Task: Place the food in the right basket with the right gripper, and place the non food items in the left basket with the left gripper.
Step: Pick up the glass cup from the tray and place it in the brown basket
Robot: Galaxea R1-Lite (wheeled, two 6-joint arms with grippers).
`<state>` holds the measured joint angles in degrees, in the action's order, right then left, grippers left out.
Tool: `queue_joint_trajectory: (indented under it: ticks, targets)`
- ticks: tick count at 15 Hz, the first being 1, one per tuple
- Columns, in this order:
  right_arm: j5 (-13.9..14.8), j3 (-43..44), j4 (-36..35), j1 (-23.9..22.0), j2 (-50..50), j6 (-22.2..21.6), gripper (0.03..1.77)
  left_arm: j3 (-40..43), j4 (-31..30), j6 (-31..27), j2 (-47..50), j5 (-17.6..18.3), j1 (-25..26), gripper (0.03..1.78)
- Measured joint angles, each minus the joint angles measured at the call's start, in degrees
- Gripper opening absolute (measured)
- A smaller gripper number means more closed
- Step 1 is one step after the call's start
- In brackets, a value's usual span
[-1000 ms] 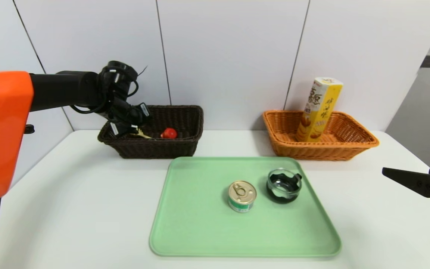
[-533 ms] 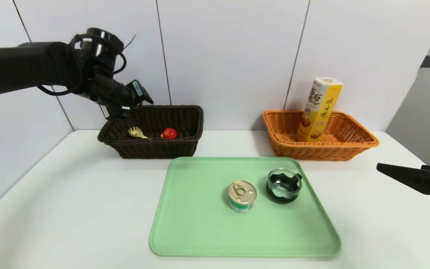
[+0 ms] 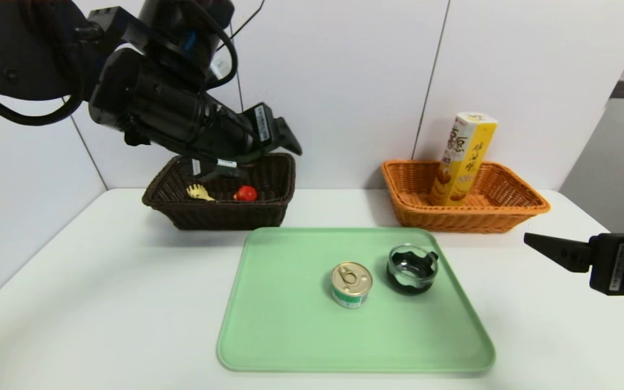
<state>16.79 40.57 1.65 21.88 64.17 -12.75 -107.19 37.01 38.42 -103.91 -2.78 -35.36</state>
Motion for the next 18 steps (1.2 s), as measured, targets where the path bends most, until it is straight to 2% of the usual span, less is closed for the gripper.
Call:
queue_joint_trajectory:
  ticks: [3,5,8,10,12,18]
  targets:
    - [1.7,-4.1,0.6,-0.1,-0.3,0.8,1.71,-3.2,-0.6,-1.5,-2.1,-3.1,-6.5,1.61]
    - [1.7,-4.5,0.5,-0.2,-0.8,0.4,1.71,-4.6,-1.8,-7.3,-4.5,-3.5,-8.9,1.63]
    - [1.4,-4.9,0.5,-0.2,-1.5,0.4,1.71,-5.1,-2.5,-17.8,-8.9,-3.1,-11.0,1.66]
    - [1.3,-5.0,0.1,-0.1,-1.7,0.4,1.71,-5.4,-3.0,-22.7,-11.4,-0.3,-11.4,1.67]
    - [1.1,-5.1,0.2,-0.1,-2.1,0.2,1.71,-5.5,-3.7,-24.0,-13.6,2.1,-12.2,1.67]
    - [0.6,-8.1,-0.2,0.2,-3.7,0.2,1.71,-5.8,-9.1,-27.2,-19.4,1.7,-15.2,1.69]
